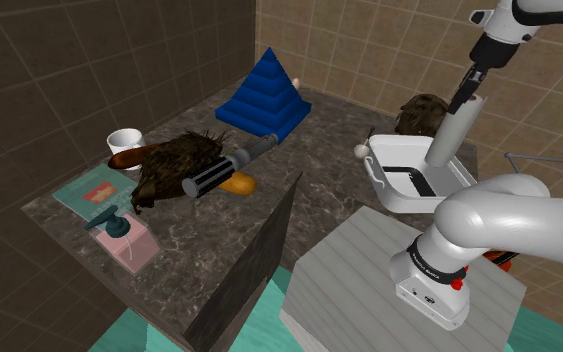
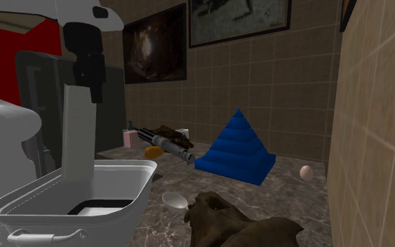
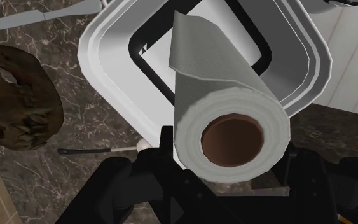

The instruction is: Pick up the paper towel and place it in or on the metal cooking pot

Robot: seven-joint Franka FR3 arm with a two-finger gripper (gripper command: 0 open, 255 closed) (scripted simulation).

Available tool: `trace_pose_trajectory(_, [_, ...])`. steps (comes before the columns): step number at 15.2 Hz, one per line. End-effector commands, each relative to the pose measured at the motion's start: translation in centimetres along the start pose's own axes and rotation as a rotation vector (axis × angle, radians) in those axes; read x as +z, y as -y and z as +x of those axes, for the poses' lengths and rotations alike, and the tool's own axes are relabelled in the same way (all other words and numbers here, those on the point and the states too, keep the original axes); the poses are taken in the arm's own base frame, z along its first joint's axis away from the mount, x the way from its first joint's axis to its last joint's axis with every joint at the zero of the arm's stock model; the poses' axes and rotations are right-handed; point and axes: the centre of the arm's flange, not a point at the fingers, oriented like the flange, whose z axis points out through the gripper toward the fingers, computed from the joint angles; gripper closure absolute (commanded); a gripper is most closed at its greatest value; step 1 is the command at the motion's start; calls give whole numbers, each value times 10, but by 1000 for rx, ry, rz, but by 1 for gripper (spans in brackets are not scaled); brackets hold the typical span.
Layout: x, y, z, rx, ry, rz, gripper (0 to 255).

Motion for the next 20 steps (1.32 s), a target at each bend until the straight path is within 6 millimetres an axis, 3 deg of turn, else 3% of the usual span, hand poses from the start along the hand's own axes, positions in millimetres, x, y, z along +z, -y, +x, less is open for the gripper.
trace_pose_trajectory(1, [11,1,-1,0,0,0,255])
trace_pose_trajectory(9, [14,1,-1,0,0,0,255])
trace_pose_trajectory(10, [14,1,-1,0,0,0,0])
trace_pose_trajectory(15, [14,1,-1,0,0,0,0])
trace_pose_trajectory(19, [-36,1,-1,0,0,0,0])
trace_pose_trajectory(20, [-36,1,-1,0,0,0,0])
